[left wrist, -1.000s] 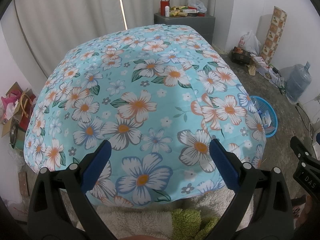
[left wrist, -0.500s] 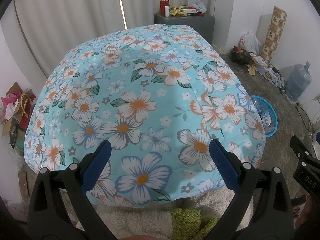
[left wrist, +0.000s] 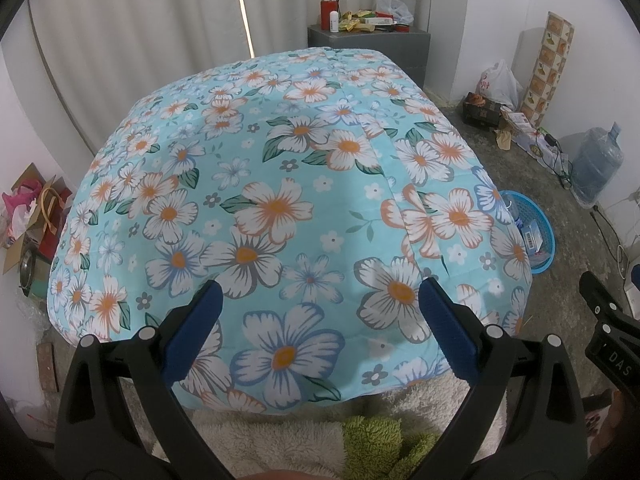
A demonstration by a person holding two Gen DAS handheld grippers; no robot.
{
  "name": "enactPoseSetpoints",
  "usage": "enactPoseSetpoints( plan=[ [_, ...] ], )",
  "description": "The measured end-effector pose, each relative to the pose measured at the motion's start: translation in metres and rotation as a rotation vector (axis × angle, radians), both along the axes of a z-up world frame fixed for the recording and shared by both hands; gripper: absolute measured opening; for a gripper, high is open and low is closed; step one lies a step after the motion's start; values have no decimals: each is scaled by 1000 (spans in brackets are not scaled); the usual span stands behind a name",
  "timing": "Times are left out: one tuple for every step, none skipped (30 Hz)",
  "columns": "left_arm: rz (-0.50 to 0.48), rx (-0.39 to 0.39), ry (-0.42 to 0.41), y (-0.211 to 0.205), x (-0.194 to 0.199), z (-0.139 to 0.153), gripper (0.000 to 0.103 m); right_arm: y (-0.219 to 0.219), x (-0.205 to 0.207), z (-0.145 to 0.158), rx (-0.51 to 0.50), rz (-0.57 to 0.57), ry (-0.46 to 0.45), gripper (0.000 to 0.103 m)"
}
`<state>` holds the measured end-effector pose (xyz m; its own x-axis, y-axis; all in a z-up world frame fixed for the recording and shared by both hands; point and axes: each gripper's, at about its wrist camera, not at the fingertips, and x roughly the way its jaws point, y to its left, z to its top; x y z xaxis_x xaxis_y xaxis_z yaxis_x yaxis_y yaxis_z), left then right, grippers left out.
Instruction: Collect trash
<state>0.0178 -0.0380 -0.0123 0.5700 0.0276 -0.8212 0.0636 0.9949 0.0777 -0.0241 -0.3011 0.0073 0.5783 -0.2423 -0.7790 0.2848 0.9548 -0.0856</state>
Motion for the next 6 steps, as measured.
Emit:
enactPoseSetpoints(
  plan=[
    [1,-1,2,1,0,0,94,-1,0,1,0,1,0,96],
    [3,-3,3,2,-1,-1,94,0,0,0,0,1,0,96],
    [5,-4,4,2,-2,-1,94,0,0,0,0,0,-1,96],
    [6,-5,5,3,-2,-2,94,0,0,0,0,0,0,96],
    [7,-6,6,3,-3,-2,94,0,0,0,0,0,0,96],
    [7,-6,6,3,-3,-2,94,1,0,0,0,-1,-1,96]
  ],
)
